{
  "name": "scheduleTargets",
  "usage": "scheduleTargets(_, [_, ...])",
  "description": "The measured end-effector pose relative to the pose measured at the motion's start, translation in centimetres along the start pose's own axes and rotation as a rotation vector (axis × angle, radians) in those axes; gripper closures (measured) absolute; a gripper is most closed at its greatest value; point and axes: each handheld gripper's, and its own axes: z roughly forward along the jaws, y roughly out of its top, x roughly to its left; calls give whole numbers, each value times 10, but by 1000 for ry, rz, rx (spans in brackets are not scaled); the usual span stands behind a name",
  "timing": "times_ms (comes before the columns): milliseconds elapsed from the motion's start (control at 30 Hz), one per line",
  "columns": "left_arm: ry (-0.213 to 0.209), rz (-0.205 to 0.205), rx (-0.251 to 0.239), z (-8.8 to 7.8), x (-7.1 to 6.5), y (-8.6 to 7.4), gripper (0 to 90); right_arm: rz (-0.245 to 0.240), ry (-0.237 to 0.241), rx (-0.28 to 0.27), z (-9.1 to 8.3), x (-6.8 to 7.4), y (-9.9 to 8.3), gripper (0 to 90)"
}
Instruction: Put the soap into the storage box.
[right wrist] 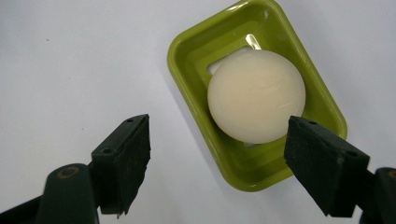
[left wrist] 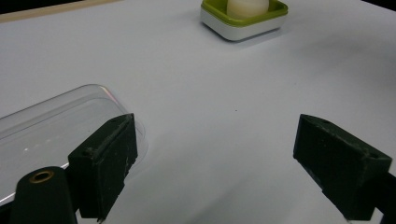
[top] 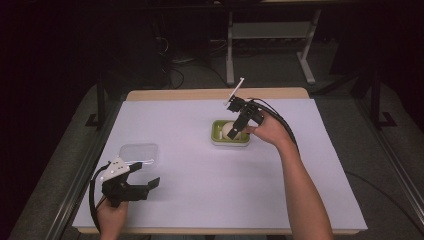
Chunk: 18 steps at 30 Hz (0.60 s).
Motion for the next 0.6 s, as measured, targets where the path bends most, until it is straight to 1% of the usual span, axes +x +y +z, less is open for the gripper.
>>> scheduleTargets(133, [0, 2, 2, 0, 0, 0, 131, -3, -1, -1, -2, 4, -4, 220])
scheduleTargets(167, [0, -1, 2, 1, -1, 0, 130, -15, -7, 0, -2, 6, -6, 220])
scheduleTargets(200, [0, -1, 2, 1, -1, 0, 131, -15, -7, 0, -2, 6, -6, 220])
scheduleTargets(333, [0, 7, 11, 0, -1, 0, 131, -7, 0, -17, -4, 8, -12, 220])
scheduleTargets(367, [0, 8, 12, 0, -1, 0, 131, -16, 2, -25, -5, 9, -15, 220])
scheduleTargets(467, [1, 4, 13, 0, -1, 0, 131, -14, 4, -30, -6, 10, -18, 220])
scheduleTargets(600, [1, 17, 21, 1, -1, 0, 131, -11, 16, -38, -7, 13, -23, 220])
